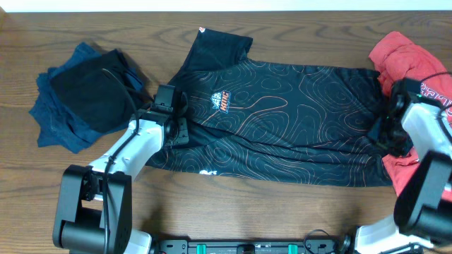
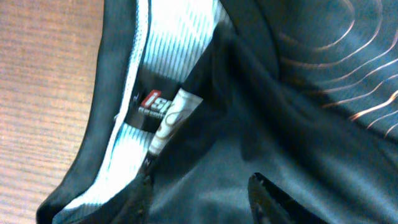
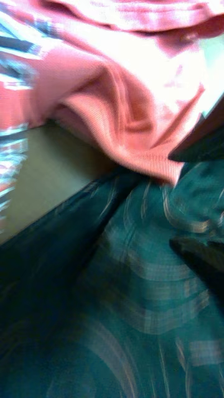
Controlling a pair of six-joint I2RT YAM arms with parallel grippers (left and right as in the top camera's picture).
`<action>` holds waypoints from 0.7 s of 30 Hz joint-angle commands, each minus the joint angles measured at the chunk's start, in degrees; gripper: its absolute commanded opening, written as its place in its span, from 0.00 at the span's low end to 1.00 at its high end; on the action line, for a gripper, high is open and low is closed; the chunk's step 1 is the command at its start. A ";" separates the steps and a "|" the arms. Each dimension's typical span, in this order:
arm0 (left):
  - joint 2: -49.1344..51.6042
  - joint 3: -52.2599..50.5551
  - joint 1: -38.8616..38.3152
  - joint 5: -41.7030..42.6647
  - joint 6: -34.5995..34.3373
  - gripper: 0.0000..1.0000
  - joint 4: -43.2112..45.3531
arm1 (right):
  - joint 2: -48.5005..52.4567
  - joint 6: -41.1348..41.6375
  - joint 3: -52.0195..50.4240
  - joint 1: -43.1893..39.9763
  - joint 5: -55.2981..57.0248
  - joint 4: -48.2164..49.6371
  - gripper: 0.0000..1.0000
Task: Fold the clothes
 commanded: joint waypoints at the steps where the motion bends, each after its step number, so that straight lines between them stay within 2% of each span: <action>1: -0.66 -0.72 -0.02 -0.46 0.33 0.46 -0.72 | -3.34 -3.80 1.42 0.55 -6.05 1.88 0.41; 9: -0.50 -6.29 -0.02 -0.44 -1.95 0.46 1.25 | -3.89 -9.84 1.40 0.55 -10.56 2.47 0.42; 15: -0.50 -10.34 -0.02 -0.42 -4.42 0.46 1.70 | -3.89 -10.10 1.40 0.55 -10.58 2.27 0.42; 21: -0.52 -10.56 -0.02 -0.44 -8.41 0.46 -4.46 | -3.89 -10.10 1.40 0.55 -10.54 2.25 0.42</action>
